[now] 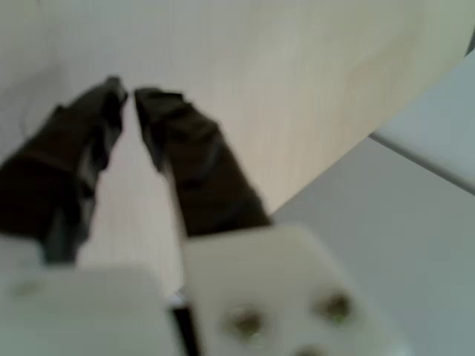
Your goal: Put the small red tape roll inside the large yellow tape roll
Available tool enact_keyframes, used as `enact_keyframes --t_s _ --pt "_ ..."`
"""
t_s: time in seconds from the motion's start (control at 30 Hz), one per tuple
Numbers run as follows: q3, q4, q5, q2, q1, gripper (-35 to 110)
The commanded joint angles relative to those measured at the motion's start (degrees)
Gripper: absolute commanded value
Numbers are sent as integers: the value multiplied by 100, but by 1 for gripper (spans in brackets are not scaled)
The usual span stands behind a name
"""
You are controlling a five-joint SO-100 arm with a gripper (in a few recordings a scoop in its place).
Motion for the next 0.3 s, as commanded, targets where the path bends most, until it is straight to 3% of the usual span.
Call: enact_keyframes --t_s 0.0,0.27 --pt "264 598 290 0 -9 0" --pt "272 738 281 9 -527 0"
